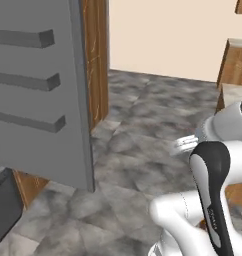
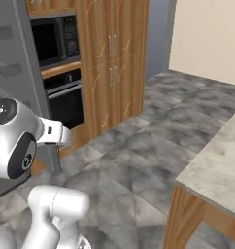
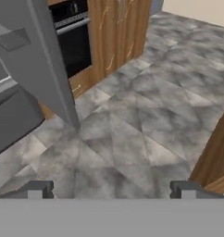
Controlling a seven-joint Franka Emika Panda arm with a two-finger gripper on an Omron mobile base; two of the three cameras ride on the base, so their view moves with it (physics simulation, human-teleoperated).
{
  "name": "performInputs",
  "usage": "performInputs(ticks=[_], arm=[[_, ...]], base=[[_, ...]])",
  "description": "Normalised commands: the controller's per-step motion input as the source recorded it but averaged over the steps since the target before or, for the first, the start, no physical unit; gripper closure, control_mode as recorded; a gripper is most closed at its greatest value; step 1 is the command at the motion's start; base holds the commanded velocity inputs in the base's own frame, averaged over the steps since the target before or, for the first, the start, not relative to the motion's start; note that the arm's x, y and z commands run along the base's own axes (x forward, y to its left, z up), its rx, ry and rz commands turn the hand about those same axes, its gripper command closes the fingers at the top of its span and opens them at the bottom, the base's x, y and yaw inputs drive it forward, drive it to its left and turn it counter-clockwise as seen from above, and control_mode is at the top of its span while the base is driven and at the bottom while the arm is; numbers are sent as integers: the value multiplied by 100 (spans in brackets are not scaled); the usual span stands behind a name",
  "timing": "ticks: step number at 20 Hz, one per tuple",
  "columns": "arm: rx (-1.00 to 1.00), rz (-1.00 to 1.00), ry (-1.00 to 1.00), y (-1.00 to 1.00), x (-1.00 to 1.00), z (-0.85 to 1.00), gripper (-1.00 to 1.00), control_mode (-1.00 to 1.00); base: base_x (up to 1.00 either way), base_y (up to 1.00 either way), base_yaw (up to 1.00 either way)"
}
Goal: Place the liquor on the top shelf of the fridge to keep it out of children's reach, and place the orange and mushroom on lower shelves for easy access.
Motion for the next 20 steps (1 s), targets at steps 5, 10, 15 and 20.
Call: performInputs(ticks=[5,10,15,20], arm=[[0,0,0,0,0,0,-100,100],[0,0,0,0,0,0,-100,100],[0,0,0,0,0,0,-100,100],[0,0,0,0,0,0,-100,100]], base=[[27,-9,-54],[56,-1,-49],[66,10,-36],[79,42,-18]])
